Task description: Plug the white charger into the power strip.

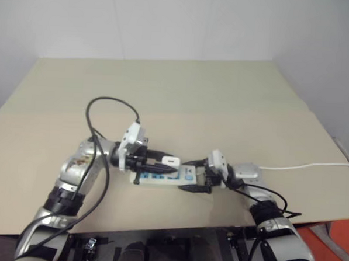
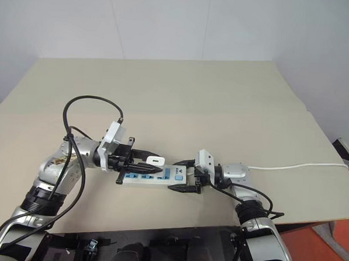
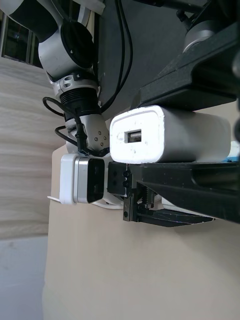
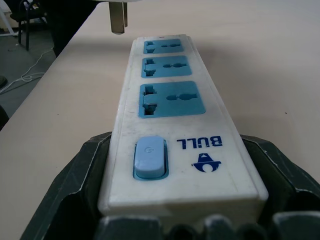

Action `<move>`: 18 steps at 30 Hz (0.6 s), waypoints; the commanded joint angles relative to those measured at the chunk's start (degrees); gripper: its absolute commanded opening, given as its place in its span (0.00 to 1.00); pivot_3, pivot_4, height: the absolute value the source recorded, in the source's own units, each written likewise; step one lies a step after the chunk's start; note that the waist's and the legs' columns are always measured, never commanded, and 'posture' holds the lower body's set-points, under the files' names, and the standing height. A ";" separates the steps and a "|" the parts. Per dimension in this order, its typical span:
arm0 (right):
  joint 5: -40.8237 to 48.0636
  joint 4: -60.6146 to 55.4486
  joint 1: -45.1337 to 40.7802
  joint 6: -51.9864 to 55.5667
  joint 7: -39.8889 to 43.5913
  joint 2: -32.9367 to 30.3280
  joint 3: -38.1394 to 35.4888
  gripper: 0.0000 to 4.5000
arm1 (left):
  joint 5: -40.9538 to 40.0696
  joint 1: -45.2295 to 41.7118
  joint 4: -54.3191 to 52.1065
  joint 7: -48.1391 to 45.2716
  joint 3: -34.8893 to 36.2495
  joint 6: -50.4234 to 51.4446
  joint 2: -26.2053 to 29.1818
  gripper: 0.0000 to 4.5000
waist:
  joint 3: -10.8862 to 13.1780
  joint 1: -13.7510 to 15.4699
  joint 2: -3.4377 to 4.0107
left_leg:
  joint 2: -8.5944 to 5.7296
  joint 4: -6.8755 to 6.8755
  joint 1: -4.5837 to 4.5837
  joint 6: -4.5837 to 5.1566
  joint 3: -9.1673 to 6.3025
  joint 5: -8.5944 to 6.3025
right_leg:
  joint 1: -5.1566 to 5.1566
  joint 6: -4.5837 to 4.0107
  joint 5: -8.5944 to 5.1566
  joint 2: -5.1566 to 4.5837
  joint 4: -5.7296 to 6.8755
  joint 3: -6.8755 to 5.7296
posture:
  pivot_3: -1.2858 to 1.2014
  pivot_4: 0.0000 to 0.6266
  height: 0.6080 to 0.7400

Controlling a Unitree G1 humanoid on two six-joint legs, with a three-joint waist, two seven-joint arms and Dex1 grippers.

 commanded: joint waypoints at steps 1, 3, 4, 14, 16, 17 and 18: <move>-0.43 0.16 1.45 1.49 0.93 0.96 1.81 0.76 | 1.72 0.21 0.72 -0.72 -0.70 -3.54 -0.39 0.22 | 0.00 0.00 0.00 | 0.00 0.00 0.00 0.00 0.00 0.00 | 0.00 0.00 0.00 0.00 0.00 0.00 | 0.52 0.24 1.00; -0.40 0.11 1.46 1.55 0.98 1.00 1.82 0.76 | 1.56 0.40 1.08 -0.47 -0.79 -3.26 -0.74 0.22 | 0.00 0.01 0.00 | 0.00 -0.01 0.00 0.00 0.00 0.00 | 0.00 0.00 0.00 0.00 0.00 0.00 | 0.52 0.24 1.00; -0.38 0.03 1.50 1.60 1.00 1.02 1.83 0.76 | 1.75 0.43 1.30 -0.26 -0.89 -3.54 -0.95 0.22 | 0.00 0.00 0.00 | 0.00 -0.01 0.00 0.00 0.00 0.00 | -0.01 0.00 0.00 0.00 -0.01 0.00 | 0.52 0.24 1.00; -0.48 -0.45 1.73 1.83 0.74 1.03 1.87 0.76 | 5.89 0.27 6.15 0.20 -2.44 -8.67 -3.53 0.22 | 0.00 0.01 0.00 | 0.00 -0.03 -0.01 0.00 0.00 0.00 | -0.02 0.00 0.00 0.00 -0.02 0.00 | 0.52 0.24 1.00; -0.51 -0.51 1.78 1.88 0.65 0.96 1.82 0.76 | 6.33 0.01 7.24 1.06 -2.28 -9.45 -4.47 0.22 | 0.00 0.06 0.00 | 0.00 -0.03 -0.01 0.00 0.00 0.00 | -0.01 0.00 0.00 0.00 -0.02 0.00 | 0.52 0.24 1.00; -0.51 -0.61 1.84 1.92 0.60 0.93 1.81 0.76 | 6.47 -0.10 7.60 1.45 -2.14 -9.68 -4.90 0.22 | -0.01 0.06 -0.01 | 0.00 -0.03 -0.01 0.00 0.00 0.00 | -0.01 0.00 0.00 0.00 -0.04 0.00 | 0.52 0.24 1.00; -0.52 -0.63 1.87 1.95 0.54 0.88 1.78 0.76 | 6.62 -0.24 7.91 1.74 -2.09 -9.85 -5.28 0.22 | -0.01 0.07 -0.01 | 0.00 -0.02 -0.01 0.00 0.00 0.00 | 0.00 0.00 0.00 0.00 -0.04 -0.01 | 0.52 0.24 1.00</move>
